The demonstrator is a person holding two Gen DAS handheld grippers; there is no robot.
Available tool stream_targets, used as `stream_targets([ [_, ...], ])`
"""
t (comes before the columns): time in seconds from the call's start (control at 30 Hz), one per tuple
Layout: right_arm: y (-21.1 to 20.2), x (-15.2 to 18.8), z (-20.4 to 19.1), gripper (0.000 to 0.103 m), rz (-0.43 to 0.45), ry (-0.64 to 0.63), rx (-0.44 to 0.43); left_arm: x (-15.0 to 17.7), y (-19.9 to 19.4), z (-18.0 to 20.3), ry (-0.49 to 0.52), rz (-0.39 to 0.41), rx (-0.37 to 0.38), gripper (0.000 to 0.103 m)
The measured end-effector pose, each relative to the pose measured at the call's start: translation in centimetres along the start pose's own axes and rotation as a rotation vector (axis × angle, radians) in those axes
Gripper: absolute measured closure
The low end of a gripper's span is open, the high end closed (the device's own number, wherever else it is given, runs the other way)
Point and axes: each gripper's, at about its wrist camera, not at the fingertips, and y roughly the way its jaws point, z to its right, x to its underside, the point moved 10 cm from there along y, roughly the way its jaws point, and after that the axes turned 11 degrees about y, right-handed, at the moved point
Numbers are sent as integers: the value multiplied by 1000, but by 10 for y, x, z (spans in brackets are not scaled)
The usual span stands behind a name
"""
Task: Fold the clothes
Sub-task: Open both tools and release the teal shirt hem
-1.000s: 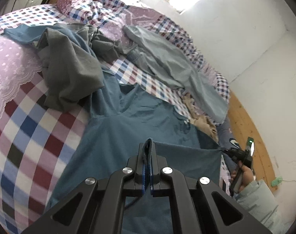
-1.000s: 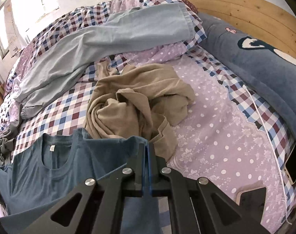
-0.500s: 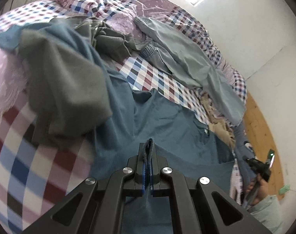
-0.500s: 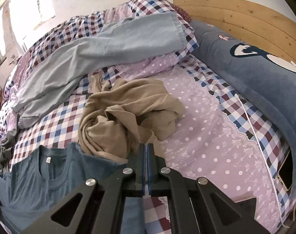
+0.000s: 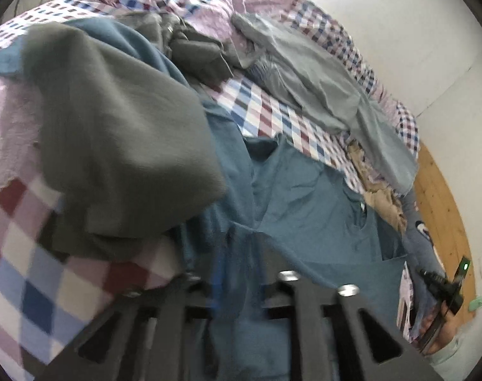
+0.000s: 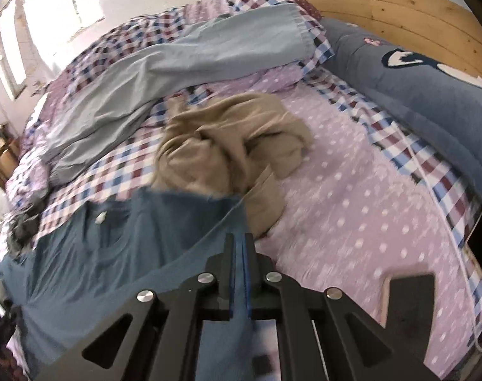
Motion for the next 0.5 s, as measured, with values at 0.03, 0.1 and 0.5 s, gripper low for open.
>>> stream_targets([
  [0.03, -7, 7, -1, 98, 1, 2, -17, 2, -8, -1, -2, 11, 0, 56],
  [0.1, -20, 19, -2, 96, 14, 16, -47, 5, -23, -4, -5, 34, 0, 47],
  [0.5, -71, 84, -27, 79, 97, -59, -174, 74, -30, 32, 106, -81, -58, 48],
])
